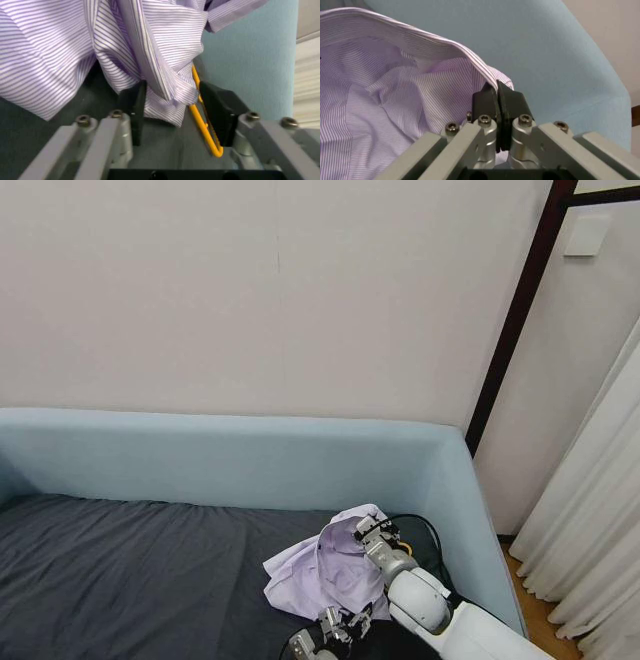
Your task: Pick up the clothes from the sofa and hang them on the clothes hanger.
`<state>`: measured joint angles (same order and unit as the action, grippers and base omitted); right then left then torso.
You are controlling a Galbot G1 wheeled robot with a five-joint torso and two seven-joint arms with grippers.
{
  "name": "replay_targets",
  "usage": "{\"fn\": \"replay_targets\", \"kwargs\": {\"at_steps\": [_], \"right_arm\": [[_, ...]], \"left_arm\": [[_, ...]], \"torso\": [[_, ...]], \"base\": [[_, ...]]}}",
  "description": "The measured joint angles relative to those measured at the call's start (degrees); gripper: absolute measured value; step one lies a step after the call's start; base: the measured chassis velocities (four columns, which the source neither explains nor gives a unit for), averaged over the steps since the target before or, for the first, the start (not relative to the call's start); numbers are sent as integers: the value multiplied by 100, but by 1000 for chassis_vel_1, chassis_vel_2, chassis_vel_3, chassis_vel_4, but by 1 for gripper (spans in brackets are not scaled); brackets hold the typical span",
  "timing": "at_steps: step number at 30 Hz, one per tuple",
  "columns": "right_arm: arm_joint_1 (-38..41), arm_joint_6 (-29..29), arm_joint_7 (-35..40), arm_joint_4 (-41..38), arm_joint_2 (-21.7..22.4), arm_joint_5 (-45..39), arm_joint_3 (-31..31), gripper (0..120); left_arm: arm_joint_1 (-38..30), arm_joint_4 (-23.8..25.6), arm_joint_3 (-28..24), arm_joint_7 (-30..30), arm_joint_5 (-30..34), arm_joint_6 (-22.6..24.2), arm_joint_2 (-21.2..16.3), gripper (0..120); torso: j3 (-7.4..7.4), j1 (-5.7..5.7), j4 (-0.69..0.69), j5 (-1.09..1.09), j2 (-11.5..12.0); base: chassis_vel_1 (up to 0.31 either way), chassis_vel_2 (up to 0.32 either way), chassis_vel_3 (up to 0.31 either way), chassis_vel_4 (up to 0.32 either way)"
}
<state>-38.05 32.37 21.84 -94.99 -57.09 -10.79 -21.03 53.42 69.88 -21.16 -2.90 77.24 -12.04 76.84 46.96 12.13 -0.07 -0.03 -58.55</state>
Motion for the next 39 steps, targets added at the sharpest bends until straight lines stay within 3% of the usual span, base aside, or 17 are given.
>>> {"fn": "replay_targets", "kwargs": {"at_steps": [8,10,18,22,23,27,28,31,32,37,39], "right_arm": [[-136,-37,-30,-51,102,42,73,0],[-176,-43,-34,-65,132,40,114,0],[-234,-77,-36,-95,187,-10,229,0],[-274,-69,30,-253,241,-339,408,0],[-274,-69,30,-253,241,-339,408,0],[-182,54,116,-504,346,-759,558,0],[-182,54,116,-504,346,-759,558,0],[64,125,169,-583,479,-1095,637,0],[64,125,169,-583,479,-1095,637,0],[456,345,295,-771,633,-1805,646,0],[513,396,325,-823,638,-1946,646,0]], "left_arm": [[-26,-41,39,-15,-9,-11,21,13],[-30,-42,42,-28,-19,-16,10,2],[46,203,103,-117,-167,-20,-184,0],[254,825,236,-221,-1261,21,-656,0],[254,825,236,-221,-1261,21,-656,0],[447,1840,549,-481,-2250,473,-1628,0],[447,1840,549,-481,-2250,473,-1628,0],[580,2667,904,-622,-2260,770,-2549,0],[580,2667,904,-622,-2260,770,-2549,0],[929,3893,1572,-638,-1987,1080,-3816,0],[973,4024,1696,-636,-1924,1098,-3997,0]], "torso": [[0,0,0,0,0],[0,0,0,0,0],[0,0,0,-1,0],[0,0,0,-2,0],[0,0,0,-2,0],[0,0,-1,-4,0],[0,0,-1,-4,0],[-1,0,1,-3,0],[-1,0,1,-3,0],[0,0,-1,-3,0],[0,0,0,-3,0]], "base": [[0,0,0,0],[0,0,0,0],[0,0,0,0],[0,0,0,0],[0,0,0,0],[0,0,0,0],[0,0,0,0],[0,0,0,0],[0,0,0,0],[0,0,0,0],[0,0,0,0]]}}
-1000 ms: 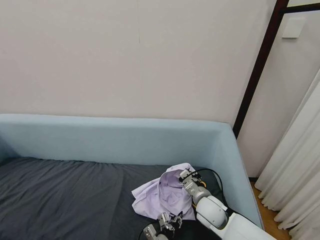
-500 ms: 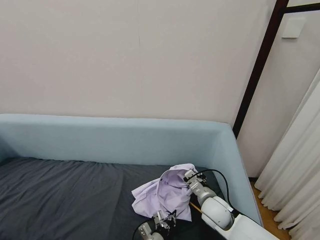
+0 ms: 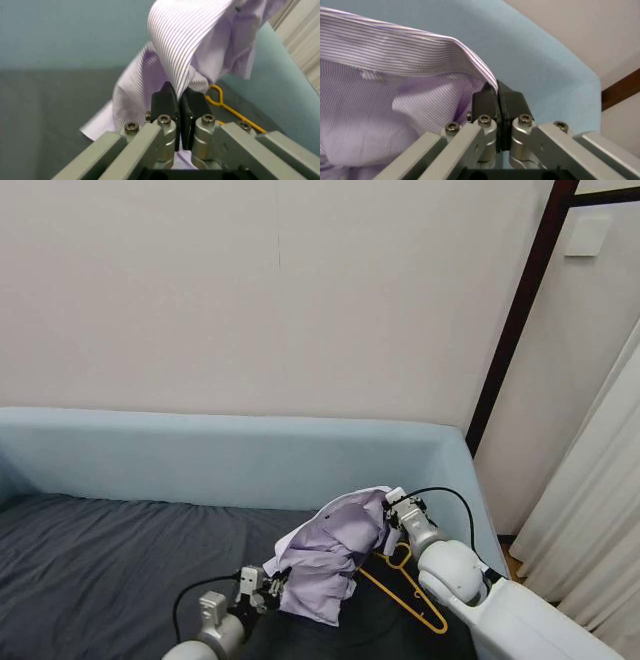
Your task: Pick up the clothes from the sofa and hang them on the clothes hanger.
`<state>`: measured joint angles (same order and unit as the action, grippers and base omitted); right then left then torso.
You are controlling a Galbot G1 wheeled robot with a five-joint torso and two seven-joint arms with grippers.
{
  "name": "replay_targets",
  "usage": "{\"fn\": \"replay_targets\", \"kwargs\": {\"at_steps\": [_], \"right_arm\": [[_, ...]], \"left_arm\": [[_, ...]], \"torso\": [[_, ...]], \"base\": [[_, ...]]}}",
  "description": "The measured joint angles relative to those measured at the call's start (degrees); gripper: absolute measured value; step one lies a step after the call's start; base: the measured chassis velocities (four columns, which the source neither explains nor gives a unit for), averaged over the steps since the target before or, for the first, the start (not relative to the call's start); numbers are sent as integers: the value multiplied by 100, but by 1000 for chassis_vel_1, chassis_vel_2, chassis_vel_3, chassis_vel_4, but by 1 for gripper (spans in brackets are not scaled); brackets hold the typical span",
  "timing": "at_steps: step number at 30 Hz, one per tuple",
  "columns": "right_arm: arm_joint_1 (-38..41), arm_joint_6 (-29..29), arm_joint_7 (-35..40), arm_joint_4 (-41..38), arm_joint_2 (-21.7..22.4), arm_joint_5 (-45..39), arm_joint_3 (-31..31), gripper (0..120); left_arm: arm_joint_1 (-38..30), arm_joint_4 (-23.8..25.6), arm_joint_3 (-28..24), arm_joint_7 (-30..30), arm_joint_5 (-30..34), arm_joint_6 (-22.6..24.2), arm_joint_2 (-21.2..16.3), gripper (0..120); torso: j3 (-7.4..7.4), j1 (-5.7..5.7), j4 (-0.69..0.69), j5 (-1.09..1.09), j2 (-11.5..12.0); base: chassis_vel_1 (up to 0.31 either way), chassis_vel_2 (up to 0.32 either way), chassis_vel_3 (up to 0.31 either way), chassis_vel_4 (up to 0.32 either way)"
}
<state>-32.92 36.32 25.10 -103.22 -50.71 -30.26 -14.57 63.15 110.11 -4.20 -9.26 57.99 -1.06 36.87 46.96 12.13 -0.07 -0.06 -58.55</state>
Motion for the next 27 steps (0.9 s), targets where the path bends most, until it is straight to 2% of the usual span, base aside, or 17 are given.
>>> {"fn": "replay_targets", "kwargs": {"at_steps": [2,3,5,7,8,9,12,13,14,15,16,17,18,19,24,25,27], "right_arm": [[201,111,42,-148,11,-314,0,0],[201,111,42,-148,11,-314,0,0],[596,209,69,-234,-26,-639,-154,0],[1018,286,114,-279,-103,-926,-301,0],[1313,357,183,-314,-157,-1182,-393,0],[1313,357,183,-314,-157,-1182,-393,0],[2037,491,339,-362,-278,-1821,-567,0],[2037,491,339,-362,-278,-1821,-567,0],[2242,511,361,-314,-292,-1980,-601,0],[2242,511,361,-314,-292,-1980,-601,0],[2446,528,389,-202,-295,-2162,-622,0],[2725,558,444,42,-280,-2565,-523,0],[2844,561,444,134,-258,-2680,-427,0],[2844,561,444,134,-258,-2680,-427,0],[3420,562,420,370,-139,-2968,-368,0],[3420,562,420,370,-139,-2968,-368,0],[3711,554,405,564,-158,-3031,-397,0]], "left_arm": [[64,309,334,-2,201,66,-509,0],[64,309,334,-2,201,66,-509,0],[91,562,731,-16,402,131,-1053,0],[-66,657,907,-63,606,169,-1393,0],[-306,674,948,-95,768,211,-1607,0],[-306,674,948,-95,768,211,-1607,0],[-1238,576,755,-98,1212,413,-2066,0],[-1238,576,755,-98,1212,413,-2066,0],[-1724,468,530,-89,1369,534,-2152,0],[-1724,468,530,-89,1369,534,-2152,0],[-2387,295,147,-85,1483,669,-2162,0],[-4235,-198,-1185,-95,1551,871,-1859,0],[-4984,-423,-1733,-127,1557,935,-1639,0],[-4984,-423,-1733,-127,1557,935,-1639,0],[-7047,-1111,-3167,-199,1639,1065,-788,0],[-7047,-1111,-3167,-199,1639,1065,-788,0],[-7811,-1471,-3777,-136,1739,1063,-456,0]], "torso": [[0,0,0,0,0],[0,0,0,0,0],[0,0,-2,1,0],[1,0,5,0,0],[0,0,2,-2,0],[0,0,2,-2,0],[0,1,2,1,0],[0,1,2,1,0],[0,1,1,0,0],[0,1,1,0,0],[0,0,1,2,0],[1,1,1,2,0],[2,2,-2,1,1],[2,2,-2,1,1],[2,2,-3,2,1],[2,2,-3,2,1],[1,1,0,6,1]], "base": [[0,0,0,0],[0,0,0,0],[0,0,0,0],[0,0,0,0],[0,0,0,0],[0,0,0,0],[0,0,0,0],[0,0,0,0],[0,0,0,0],[0,0,0,0],[0,0,0,0],[0,0,0,0],[0,0,0,0],[0,0,0,0],[0,0,0,0],[0,0,0,0],[0,0,0,0]]}}
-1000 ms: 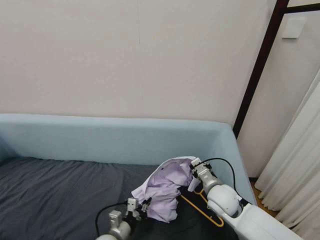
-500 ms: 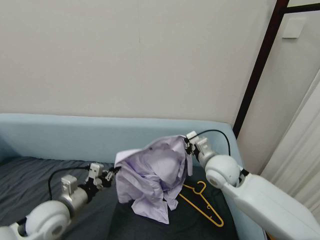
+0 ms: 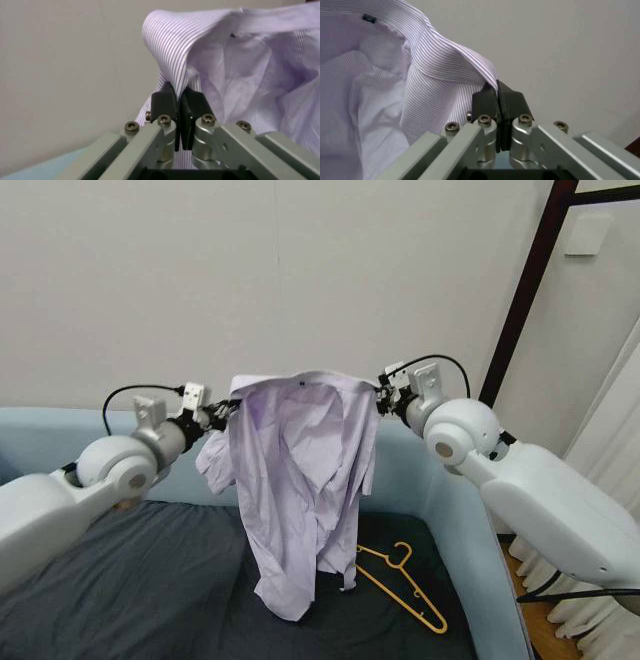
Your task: Pick up the clothes from the sofa and hang them on the clothes hanger.
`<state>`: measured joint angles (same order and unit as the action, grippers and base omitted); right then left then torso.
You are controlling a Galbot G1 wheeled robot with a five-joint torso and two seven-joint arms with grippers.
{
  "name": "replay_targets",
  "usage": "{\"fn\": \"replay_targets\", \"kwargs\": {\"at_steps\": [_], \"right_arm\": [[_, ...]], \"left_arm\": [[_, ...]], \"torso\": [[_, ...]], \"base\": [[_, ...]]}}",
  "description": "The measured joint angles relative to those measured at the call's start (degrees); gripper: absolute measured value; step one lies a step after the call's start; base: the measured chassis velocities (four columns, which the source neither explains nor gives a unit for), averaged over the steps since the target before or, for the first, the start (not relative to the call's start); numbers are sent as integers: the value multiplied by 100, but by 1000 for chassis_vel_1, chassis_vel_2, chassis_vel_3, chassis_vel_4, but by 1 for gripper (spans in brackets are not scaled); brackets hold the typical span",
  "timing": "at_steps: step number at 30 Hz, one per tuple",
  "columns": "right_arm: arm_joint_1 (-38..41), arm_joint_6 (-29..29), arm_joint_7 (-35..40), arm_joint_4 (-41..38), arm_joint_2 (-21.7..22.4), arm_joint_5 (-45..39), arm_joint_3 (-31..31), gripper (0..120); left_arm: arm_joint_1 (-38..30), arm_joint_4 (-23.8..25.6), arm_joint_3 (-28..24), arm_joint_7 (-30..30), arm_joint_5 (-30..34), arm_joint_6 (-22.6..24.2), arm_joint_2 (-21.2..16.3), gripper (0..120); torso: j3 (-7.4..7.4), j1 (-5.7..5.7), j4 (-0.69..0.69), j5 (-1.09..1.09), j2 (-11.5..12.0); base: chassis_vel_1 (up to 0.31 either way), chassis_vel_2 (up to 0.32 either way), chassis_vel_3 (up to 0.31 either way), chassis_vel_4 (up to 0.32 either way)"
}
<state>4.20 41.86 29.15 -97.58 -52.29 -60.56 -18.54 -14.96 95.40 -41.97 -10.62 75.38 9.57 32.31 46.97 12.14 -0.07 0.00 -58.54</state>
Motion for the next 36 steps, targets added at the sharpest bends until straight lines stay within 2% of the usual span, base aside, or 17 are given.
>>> {"fn": "replay_targets", "kwargs": {"at_steps": [2,4,5,7,10,13,18,19,22,24,26,27,28,29,32,33,36], "right_arm": [[320,-80,-11,272,-63,-18,-79,0],[365,-92,-10,313,-71,-18,-92,0],[622,-159,-10,538,-137,-32,-143,0],[895,-240,29,720,-174,-130,-197,0],[1054,-285,80,754,-150,-243,-224,0],[1143,-268,129,634,-14,-446,-230,0],[1125,-55,425,-411,651,-1527,-229,0],[1125,-55,425,-411,651,-1527,-229,0],[1074,-2,746,-1316,1097,-2505,-75,0],[1076,1,805,-1454,1167,-2665,-54,0],[1126,3,989,-1801,1322,-3081,-14,0],[1126,3,989,-1801,1322,-3081,-14,0],[1212,4,1179,-1929,1336,-3367,-14,0],[1294,4,1334,-2006,1325,-3580,-16,0],[1526,3,1625,-2187,1289,-4090,-35,0],[1526,3,1625,-2187,1289,-4090,-35,0],[1645,2,1915,-2393,1349,-4620,63,0]], "left_arm": [[-714,-437,-599,240,46,-63,337,0],[-845,-534,-706,286,46,-95,407,0],[-1294,-953,-1016,393,47,-192,733,0],[-1650,-1329,-1182,457,82,-233,1010,0],[-1840,-1391,-1245,540,106,-249,1051,0],[-1925,-1187,-1271,598,103,-251,880,0],[-1841,-318,-1211,702,-155,-259,-144,0],[-1841,-318,-1211,702,-155,-259,-144,0],[-1581,662,-894,743,-362,-221,-992,0],[-1484,864,-783,741,-437,-209,-1147,0],[-1073,1546,-264,761,-509,-114,-1654,0],[-1073,1546,-264,761,-509,-114,-1654,0],[-718,1877,281,765,-509,-55,-1965,0],[-573,2049,507,773,-515,-45,-2174,0],[-374,2315,833,856,-559,-131,-2742,0],[-374,2315,833,856,-559,-131,-2742,0],[-172,2371,1005,978,-601,-344,-3255,0]], "torso": [[0,0,-1,-5,0],[1,0,0,-3,0],[1,1,1,1,0],[1,1,-2,-3,1],[0,1,-2,0,0],[0,1,0,-2,0],[-1,-1,1,-6,0],[-1,-1,1,-6,0],[-3,-2,1,-5,-2],[-3,-3,1,-5,-2],[-3,-3,-3,-5,-1],[-3,-3,-3,-5,-1],[-3,-3,-3,-2,-2],[-4,-3,-2,-3,-2],[-2,-2,4,-6,-2],[-2,-2,4,-6,-2],[-3,-3,4,-6,-2]], "base": [[0,0,0,0],[0,0,0,0],[0,0,0,0],[0,0,0,0],[0,0,0,0],[0,0,0,0],[0,0,0,0],[0,0,0,0],[0,0,0,0],[0,0,0,0],[0,0,0,0],[0,0,0,0],[0,0,0,0],[0,0,0,0],[0,0,0,0],[0,0,0,0],[0,0,0,0]]}}
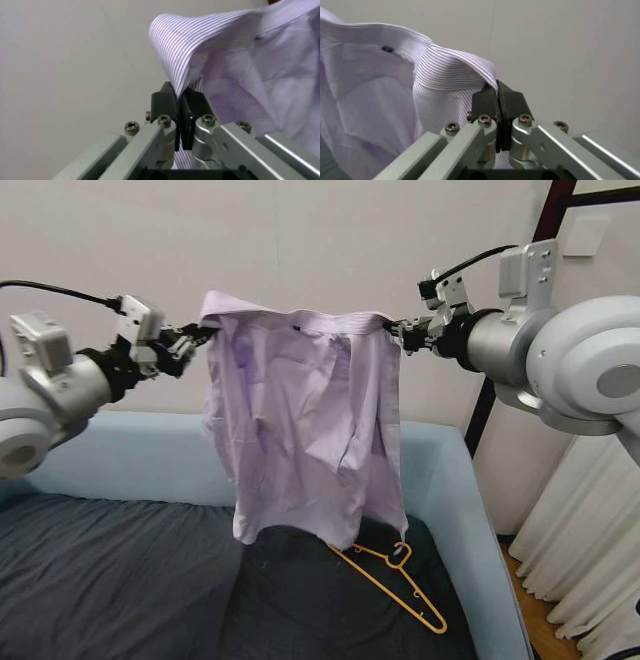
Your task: Pick up the clothes from the sofa and hang them on the clothes hanger.
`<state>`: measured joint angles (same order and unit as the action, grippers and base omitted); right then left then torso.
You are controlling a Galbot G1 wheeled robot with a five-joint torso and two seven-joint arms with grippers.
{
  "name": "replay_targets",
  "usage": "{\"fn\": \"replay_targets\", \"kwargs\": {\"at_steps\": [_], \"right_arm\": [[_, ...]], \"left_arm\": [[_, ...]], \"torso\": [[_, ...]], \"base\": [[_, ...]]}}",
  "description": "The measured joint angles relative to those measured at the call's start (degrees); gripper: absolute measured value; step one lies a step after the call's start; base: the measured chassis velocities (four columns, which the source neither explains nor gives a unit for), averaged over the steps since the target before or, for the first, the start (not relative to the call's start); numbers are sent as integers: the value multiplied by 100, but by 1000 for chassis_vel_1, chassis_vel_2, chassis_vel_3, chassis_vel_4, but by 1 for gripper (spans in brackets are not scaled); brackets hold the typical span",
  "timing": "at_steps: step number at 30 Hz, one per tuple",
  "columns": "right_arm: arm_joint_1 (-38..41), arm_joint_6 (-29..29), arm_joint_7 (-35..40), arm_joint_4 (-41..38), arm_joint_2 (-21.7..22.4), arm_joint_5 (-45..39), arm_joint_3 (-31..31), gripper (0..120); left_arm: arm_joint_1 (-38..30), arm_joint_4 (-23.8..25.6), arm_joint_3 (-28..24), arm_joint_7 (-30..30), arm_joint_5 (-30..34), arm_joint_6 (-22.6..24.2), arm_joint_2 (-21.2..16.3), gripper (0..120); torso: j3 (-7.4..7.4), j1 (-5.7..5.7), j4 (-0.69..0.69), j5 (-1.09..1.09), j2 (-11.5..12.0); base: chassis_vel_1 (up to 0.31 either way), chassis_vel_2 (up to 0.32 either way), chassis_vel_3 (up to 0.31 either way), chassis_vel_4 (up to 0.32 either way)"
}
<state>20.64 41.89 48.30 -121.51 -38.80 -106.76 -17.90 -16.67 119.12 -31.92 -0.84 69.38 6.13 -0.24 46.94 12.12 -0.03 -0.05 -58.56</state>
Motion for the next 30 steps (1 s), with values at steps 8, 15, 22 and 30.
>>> {"fn": "replay_targets", "kwargs": {"at_steps": [8,15,22,30], "right_arm": [[-952,-28,138,-487,177,9,372,0],[-2801,-87,54,-373,-171,1034,348,0],[-3606,-226,-539,704,-1120,2445,-29,0],[-3862,-334,-829,1428,-1642,3223,-184,0]], "left_arm": [[829,-6,1,-226,-426,-121,351,0],[1845,-718,-157,-609,-1253,-45,1780,0],[2787,-1739,-95,-763,-1739,-142,2542,0],[3343,-2358,-46,-802,-2060,-291,2900,0]], "torso": [[2,1,-6,2,0],[4,3,-8,3,2],[4,4,-3,3,2],[4,4,4,-3,2]], "base": [[0,0,0,0],[0,0,0,0],[0,0,0,0],[0,0,0,0]]}}
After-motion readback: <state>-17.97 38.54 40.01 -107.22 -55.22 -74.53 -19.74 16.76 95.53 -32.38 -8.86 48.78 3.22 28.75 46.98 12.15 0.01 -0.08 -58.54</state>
